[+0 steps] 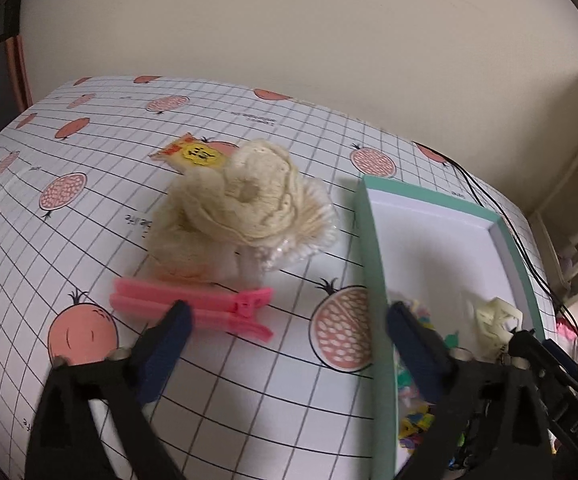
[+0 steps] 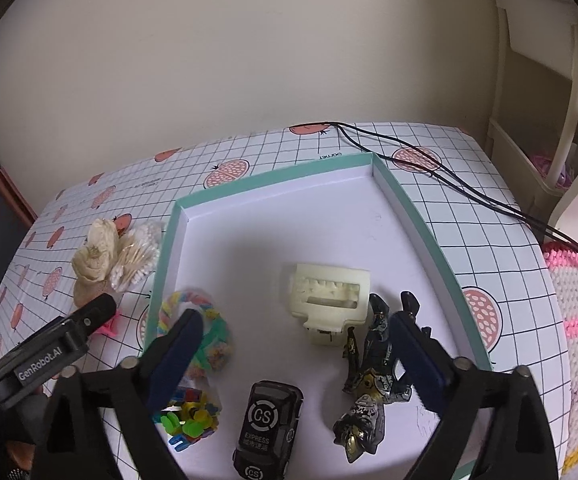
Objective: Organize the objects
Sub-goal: 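Withdraw both tools from the tray toward the pink comb and lace scrunchie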
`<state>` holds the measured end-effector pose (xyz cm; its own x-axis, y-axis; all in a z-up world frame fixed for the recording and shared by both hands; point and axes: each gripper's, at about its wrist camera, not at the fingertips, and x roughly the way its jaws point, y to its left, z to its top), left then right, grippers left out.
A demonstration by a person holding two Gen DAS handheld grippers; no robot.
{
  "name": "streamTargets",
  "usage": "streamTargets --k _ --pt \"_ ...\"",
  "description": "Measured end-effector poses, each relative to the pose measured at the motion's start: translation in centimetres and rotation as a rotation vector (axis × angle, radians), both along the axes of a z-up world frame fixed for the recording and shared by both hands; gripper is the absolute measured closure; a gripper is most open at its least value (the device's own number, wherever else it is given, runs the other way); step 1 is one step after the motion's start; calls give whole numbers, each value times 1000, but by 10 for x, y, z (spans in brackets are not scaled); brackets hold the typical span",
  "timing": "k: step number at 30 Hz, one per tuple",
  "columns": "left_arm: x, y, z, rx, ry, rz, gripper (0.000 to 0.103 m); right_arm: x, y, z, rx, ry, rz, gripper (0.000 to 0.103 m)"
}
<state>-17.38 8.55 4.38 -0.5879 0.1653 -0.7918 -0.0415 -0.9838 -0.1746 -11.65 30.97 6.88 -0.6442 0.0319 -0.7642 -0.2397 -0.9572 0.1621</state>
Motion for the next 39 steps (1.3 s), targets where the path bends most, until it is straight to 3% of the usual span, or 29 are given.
streamTargets --k 28,39 --pt "-1 -17 3 -2 23 60 0 -4 -8 -1 18 0 5 0" --pt "-2 -36 3 16 13 81 0 -16 -35 2 -10 8 44 0"
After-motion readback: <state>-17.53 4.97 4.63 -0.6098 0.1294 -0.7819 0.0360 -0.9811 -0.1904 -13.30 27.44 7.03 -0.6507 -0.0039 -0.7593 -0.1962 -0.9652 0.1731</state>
